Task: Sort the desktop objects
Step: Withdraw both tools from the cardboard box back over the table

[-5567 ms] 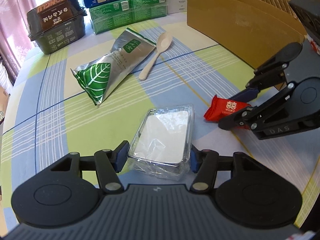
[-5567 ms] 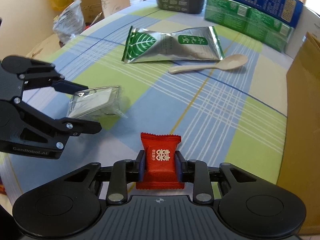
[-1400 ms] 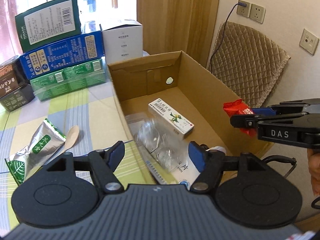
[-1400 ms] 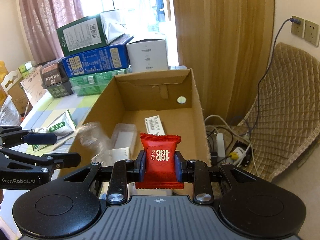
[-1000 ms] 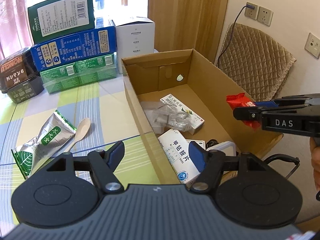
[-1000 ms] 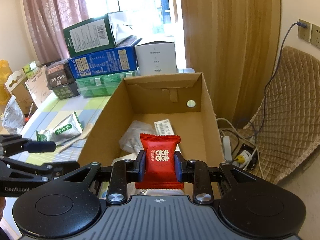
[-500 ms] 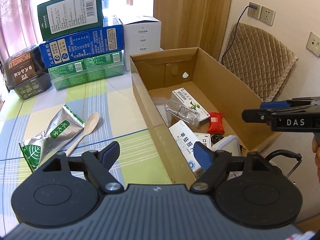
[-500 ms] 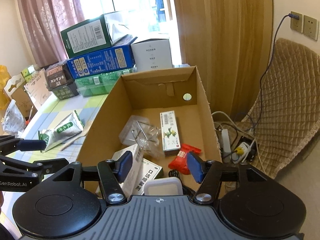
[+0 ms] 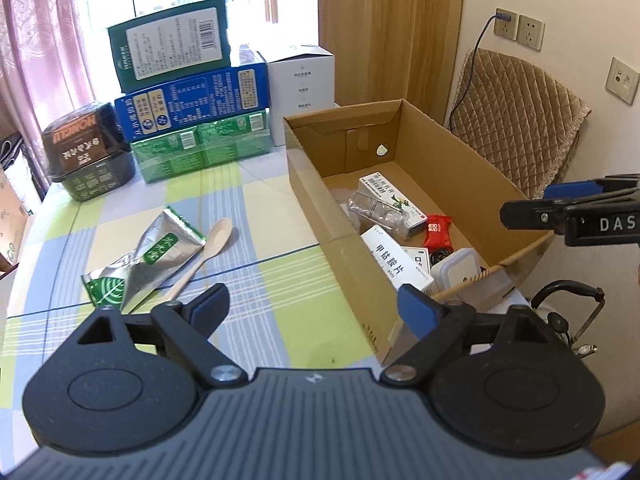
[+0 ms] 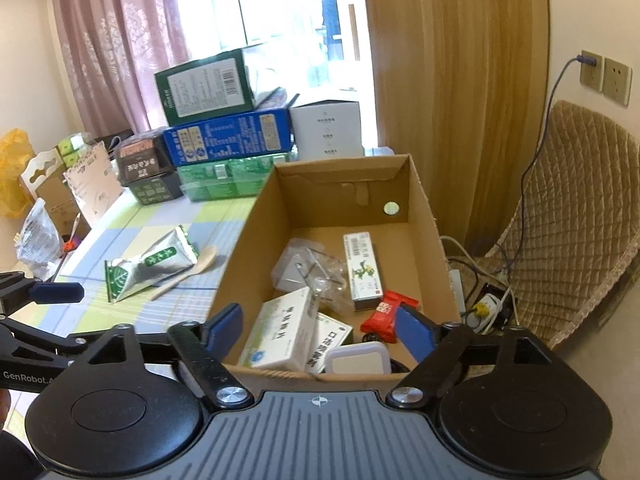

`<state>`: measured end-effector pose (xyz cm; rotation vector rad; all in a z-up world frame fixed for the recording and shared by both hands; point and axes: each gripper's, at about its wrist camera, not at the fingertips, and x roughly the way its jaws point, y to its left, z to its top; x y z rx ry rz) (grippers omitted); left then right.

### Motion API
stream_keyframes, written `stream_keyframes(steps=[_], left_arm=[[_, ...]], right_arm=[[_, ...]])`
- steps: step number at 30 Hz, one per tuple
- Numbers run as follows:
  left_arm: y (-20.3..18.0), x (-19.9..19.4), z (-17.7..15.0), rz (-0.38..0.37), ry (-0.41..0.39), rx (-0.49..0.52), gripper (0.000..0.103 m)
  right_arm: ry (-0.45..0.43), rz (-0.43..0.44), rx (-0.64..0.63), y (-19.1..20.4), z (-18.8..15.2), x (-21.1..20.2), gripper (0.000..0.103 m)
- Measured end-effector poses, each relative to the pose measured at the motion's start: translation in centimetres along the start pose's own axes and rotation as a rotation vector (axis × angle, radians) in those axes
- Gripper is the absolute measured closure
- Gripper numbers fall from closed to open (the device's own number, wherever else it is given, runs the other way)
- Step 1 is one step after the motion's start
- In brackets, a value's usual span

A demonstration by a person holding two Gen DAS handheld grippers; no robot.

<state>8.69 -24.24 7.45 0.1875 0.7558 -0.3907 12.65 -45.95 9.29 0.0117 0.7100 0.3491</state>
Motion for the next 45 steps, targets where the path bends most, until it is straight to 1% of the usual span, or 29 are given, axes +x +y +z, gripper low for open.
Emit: stream_keyframes(steps=[4, 6, 7, 9, 17, 28, 36, 45], left_arm=[[0.7, -1.4, -1.0, 0.013, -0.004, -0.006, 0.009], [1.1, -2.0, -1.5, 0.022, -0.006, -0.009, 0.007], [1.2, -2.3, -1.8, 0.026, -0.007, -0.010, 0.006], [1.7, -3.0, -2.6, 0.034, -0.010, -0.010, 0.001], [5.4, -4.9, -6.1, 0.098, 0.020, -0.045, 0.002], [11.3, -6.9, -8.9, 0.186, 0.048, -0.061, 0.001], [13.7, -7.3, -9.4, 0.205, 0.056, -0.061, 0.002], [15.2, -6.2, -9.7, 0.193, 0.074, -0.042, 0.001]], right_arm=[[-0.007, 0.010, -0.013, 1.4, -0.2, -0.8, 0.014], [-0.008, 0.013, -0.018, 2.0, -0.3, -1.2, 0.008], [-0.009, 0.015, -0.022, 2.3, -0.5, -1.4, 0.006], [-0.008, 0.021, -0.036, 3.0, -0.7, -1.6, 0.002], [0.003, 0.047, -0.069, 5.7, -1.4, -1.8, 0.002], [0.007, 0.105, -0.131, 10.3, -1.3, -1.2, 0.002], [0.025, 0.130, -0.195, 13.5, -1.2, 0.1, 0.002], [0.047, 0.150, -0.260, 15.9, -1.3, 2.1, 0.002]])
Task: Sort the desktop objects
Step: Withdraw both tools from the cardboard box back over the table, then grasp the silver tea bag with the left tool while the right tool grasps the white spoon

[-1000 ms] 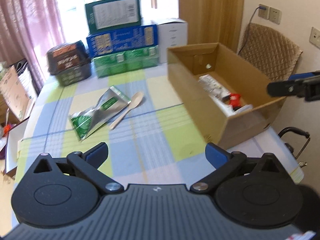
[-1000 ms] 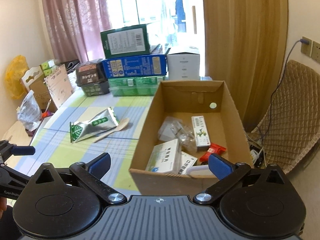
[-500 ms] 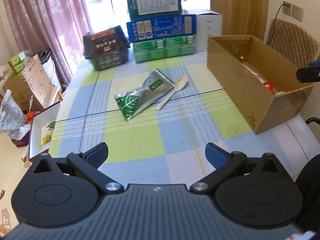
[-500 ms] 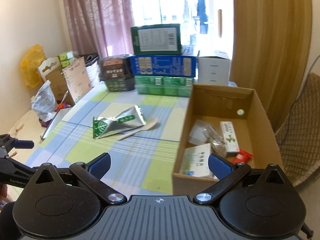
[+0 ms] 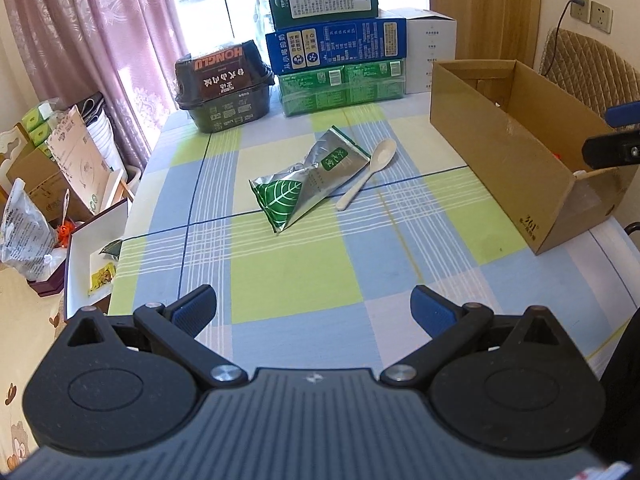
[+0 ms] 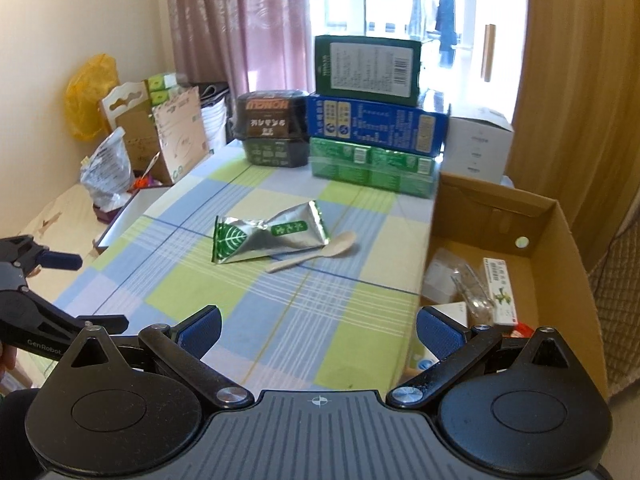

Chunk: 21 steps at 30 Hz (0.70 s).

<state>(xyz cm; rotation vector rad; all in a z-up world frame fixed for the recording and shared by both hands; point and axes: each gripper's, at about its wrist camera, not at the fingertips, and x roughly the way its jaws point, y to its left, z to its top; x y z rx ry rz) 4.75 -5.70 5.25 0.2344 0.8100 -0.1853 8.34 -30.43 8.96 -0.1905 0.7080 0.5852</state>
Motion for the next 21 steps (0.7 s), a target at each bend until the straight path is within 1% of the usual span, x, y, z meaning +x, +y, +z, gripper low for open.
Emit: stream_keyframes(steps=[6, 13, 16, 21], left_arm=[[0.9, 1.8, 0.4, 0.007, 0.015, 0.023, 0.001], [2.3, 4.2, 0.9, 0.010, 0.036, 0.028, 0.001], [2.8, 5.2, 0.9, 0.006, 0.047, 0.032, 0.001], [3.7, 6.9, 1.4, -0.009, 0.055, 0.082, 0.001]], right_arm=[[0.009, 0.022, -0.026, 1.2, 0.5, 2.3, 0.002], [0.032, 0.046, -0.064, 2.5, 1.5, 5.5, 0.002], [0.052, 0.052, -0.123, 2.9, 2.0, 6.9, 0.002], [0.066, 0.046, -0.295, 3.0, 3.3, 9.3, 0.002]])
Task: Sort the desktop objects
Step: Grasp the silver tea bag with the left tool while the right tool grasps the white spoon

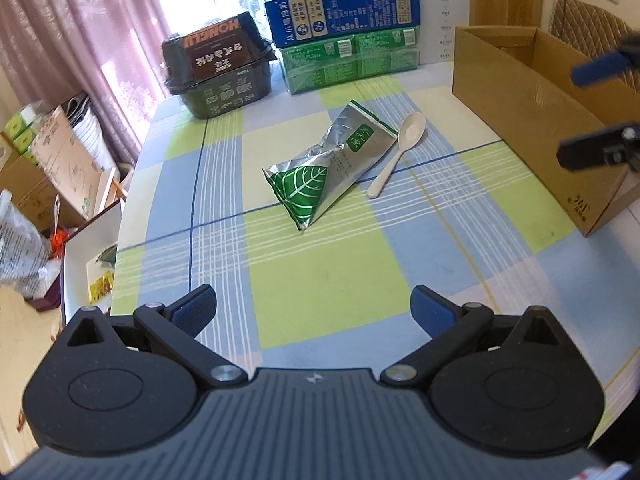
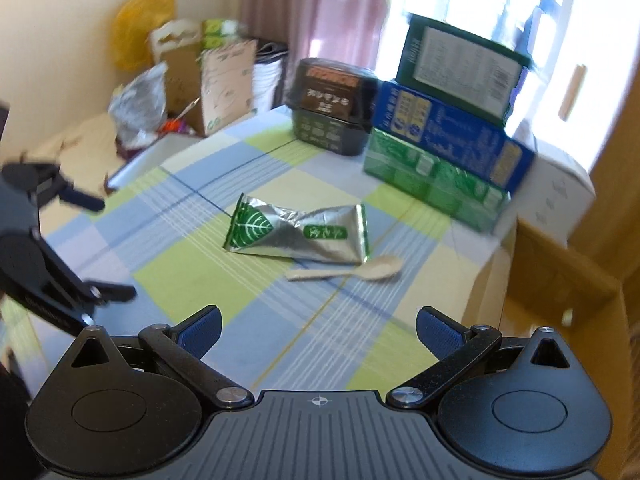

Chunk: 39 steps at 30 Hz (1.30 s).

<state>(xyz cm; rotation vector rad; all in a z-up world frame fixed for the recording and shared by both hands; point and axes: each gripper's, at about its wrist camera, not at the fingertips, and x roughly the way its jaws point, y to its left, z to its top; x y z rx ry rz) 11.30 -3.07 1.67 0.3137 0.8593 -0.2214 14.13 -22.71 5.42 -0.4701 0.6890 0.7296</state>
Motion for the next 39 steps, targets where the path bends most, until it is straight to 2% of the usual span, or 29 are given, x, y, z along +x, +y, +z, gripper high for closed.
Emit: stream_keyframes(steps=[7, 10, 14, 18, 21, 29, 34, 36, 39], left_arm=[[1.5, 2.4, 2.2, -0.054, -0.031, 0.112, 0.002], [1.7, 3.7, 3.4, -0.083, -0.054, 0.165, 0.002], [1.8, 5.8, 5.1, -0.114, -0.062, 0.235, 0.002], [1.9, 8.3, 7.1, -0.173, -0.062, 0.299, 0.002], [1.8, 10.2, 8.8, -0.209, -0.057, 0.364, 0.002], [2.3, 15.8, 13.0, -0.323, 0.004, 0.429, 0.002], [1.8, 19.1, 14.6, -0.379, 0.070, 0.460, 0.002], [1.6, 20.1, 14.9, -0.399, 0.087, 0.468, 0.002], [1.3, 21.5, 15.1, -0.422, 0.124, 0.469, 0.002]], right_arm=[[0.026, 0.050, -0.291, -1.4, 1.2, 4.3, 0.003], [0.057, 0.048, -0.390, -2.1, 1.4, 6.4, 0.004], [0.101, 0.067, -0.503, -3.5, 1.8, 9.1, 0.012], [0.162, 0.126, -0.639, -4.5, 2.1, 11.6, 0.013], [0.209, 0.129, -0.743, -4.8, 2.2, 13.8, 0.013], [0.304, 0.185, -0.828, -6.1, 2.2, 19.2, 0.013], [0.337, 0.185, -0.842, -6.8, 2.1, 21.8, 0.014], [0.366, 0.183, -0.839, -7.1, 2.2, 22.8, 0.020], [0.372, 0.186, -0.847, -7.4, 2.9, 23.5, 0.023]])
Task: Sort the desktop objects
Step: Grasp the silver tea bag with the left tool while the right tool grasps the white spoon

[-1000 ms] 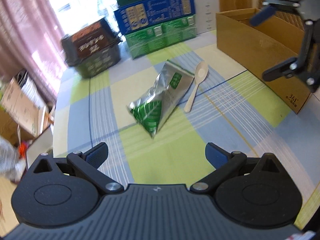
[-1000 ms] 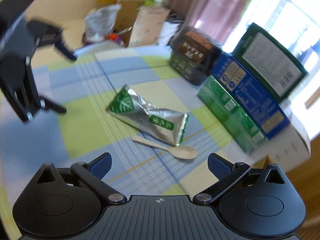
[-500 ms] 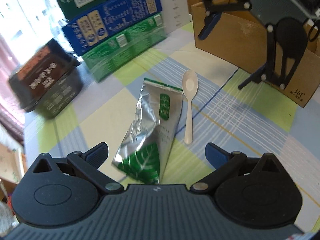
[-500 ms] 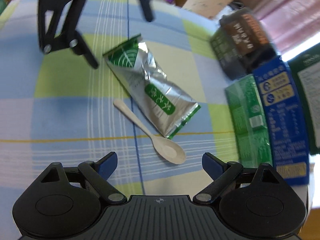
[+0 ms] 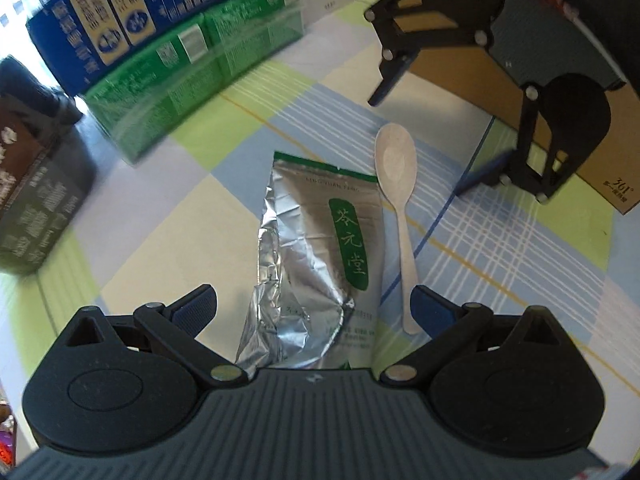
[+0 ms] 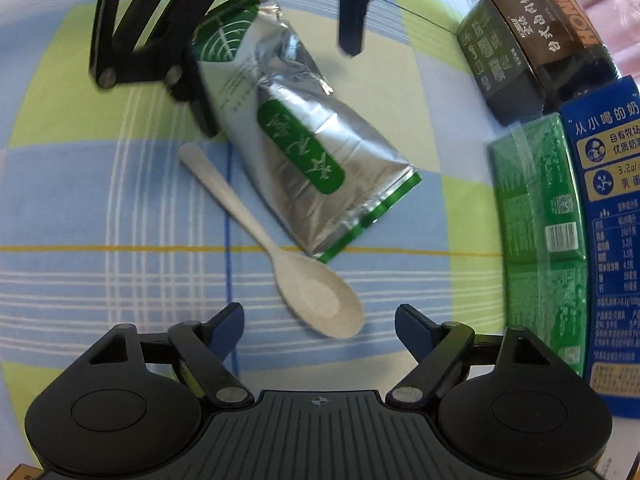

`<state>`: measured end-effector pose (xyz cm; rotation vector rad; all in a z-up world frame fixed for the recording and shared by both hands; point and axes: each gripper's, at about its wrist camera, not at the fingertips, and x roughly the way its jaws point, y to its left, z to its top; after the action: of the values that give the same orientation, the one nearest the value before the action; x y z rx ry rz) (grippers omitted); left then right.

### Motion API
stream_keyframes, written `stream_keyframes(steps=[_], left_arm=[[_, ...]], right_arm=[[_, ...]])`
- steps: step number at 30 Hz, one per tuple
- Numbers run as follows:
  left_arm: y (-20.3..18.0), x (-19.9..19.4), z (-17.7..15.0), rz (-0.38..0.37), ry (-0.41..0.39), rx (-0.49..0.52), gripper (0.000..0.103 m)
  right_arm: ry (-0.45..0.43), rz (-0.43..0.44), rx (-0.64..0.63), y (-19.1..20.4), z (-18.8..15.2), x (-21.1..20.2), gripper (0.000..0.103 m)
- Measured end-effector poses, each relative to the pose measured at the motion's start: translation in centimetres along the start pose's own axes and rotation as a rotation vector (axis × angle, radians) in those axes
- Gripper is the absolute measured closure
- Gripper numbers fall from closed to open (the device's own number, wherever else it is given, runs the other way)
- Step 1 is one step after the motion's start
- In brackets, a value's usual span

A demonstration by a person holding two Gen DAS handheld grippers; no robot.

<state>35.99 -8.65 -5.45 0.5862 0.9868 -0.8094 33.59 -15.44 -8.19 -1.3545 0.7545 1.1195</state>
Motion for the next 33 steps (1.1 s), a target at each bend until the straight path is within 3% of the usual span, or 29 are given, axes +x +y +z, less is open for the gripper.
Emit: stream_keyframes(steps=[13, 18, 22, 23, 24, 33], left_arm=[[1.2, 2.6, 0.1, -0.072, 0.072, -0.009, 0.017], [1.1, 2.8, -0.2, -0.072, 0.091, -0.010, 0.024], [0.9, 2.4, -0.3, -0.066, 0.098, -0.032, 0.030], [0.8, 2.3, -0.4, -0.065, 0.100, -0.033, 0.034], [0.7, 2.2, -0.5, -0.064, 0.101, -0.037, 0.037], [-2.2, 0.3, -2.8, -0.033, 0.128, -0.090, 0.051]], right_arm=[[0.041, 0.093, -0.024, -2.2, 2.2, 2.1, 0.033], [0.066, 0.161, 0.054, -2.6, 2.3, 2.1, 0.058], [0.088, 0.168, 0.098, -2.5, 2.5, 2.0, 0.070], [0.093, 0.185, 0.118, -2.4, 2.5, 2.0, 0.083], [0.100, 0.197, 0.133, -2.2, 2.7, 2.0, 0.088], [0.189, 0.224, 0.252, 1.6, 2.4, 0.9, 0.096]])
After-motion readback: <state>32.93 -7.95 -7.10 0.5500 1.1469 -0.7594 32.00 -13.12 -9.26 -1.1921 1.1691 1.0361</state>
